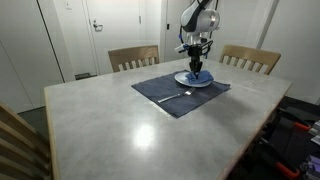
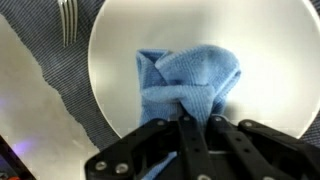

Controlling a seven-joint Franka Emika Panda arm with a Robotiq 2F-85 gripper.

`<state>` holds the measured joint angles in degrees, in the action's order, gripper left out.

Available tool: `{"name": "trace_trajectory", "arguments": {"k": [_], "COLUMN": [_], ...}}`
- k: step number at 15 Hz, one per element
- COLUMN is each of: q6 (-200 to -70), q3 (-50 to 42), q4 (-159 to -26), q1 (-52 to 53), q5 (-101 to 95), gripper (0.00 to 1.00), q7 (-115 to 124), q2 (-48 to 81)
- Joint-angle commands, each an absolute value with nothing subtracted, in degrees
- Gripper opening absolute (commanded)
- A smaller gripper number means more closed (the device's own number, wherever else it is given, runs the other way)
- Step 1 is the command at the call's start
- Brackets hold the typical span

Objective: Pick up the blue towel from the table, wipe the white plate with it and put the towel back on the table.

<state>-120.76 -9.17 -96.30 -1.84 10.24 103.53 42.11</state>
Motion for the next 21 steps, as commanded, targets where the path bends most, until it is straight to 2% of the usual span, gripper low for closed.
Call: {"name": "trace_trajectory", "arguments": {"k": [1, 10, 21], "q6": [-119.7, -120.1, -131.0], "q3": [-6.1, -4.0, -5.7], "q4": [-97.7, -93.3, -93.6], "q1": [-3.1, -2.2, -1.9], "q5": [11.6, 14.3, 15.2], "gripper": [0.03, 0.03, 0.03], "q7": [96.5, 89.2, 96.0], "q2": [42.8, 45.7, 45.6]}}
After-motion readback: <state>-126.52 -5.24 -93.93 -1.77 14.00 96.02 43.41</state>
